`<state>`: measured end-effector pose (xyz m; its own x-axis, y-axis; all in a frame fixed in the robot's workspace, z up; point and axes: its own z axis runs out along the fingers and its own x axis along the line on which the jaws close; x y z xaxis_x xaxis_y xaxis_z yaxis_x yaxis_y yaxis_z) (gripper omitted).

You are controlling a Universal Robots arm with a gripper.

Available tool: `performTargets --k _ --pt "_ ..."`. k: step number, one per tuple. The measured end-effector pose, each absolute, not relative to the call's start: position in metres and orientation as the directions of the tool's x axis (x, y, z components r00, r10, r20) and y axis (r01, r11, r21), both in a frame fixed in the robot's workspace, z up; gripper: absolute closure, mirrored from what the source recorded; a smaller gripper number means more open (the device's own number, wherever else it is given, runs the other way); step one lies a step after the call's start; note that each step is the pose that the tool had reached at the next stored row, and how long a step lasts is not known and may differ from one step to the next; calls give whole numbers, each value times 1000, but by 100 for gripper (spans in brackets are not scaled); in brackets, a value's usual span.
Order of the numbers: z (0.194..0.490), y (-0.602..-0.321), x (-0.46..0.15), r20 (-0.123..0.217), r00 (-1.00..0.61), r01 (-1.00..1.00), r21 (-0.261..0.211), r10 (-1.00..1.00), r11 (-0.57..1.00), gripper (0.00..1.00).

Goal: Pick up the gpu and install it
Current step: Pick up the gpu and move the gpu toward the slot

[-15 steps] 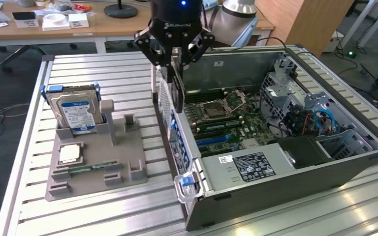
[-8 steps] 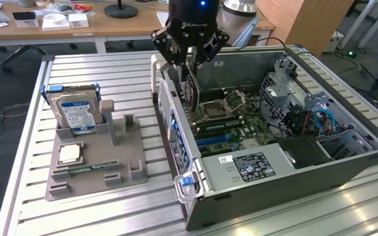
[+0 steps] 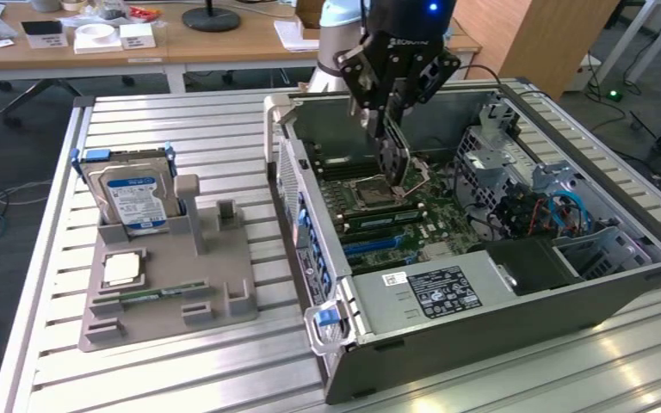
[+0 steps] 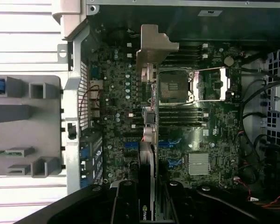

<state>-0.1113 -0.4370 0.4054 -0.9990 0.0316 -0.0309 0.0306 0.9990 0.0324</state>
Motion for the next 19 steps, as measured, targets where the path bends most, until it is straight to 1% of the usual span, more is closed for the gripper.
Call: performTargets --k 19 --pt "405 -437 -38 -31 -999 31 33 32 999 74"
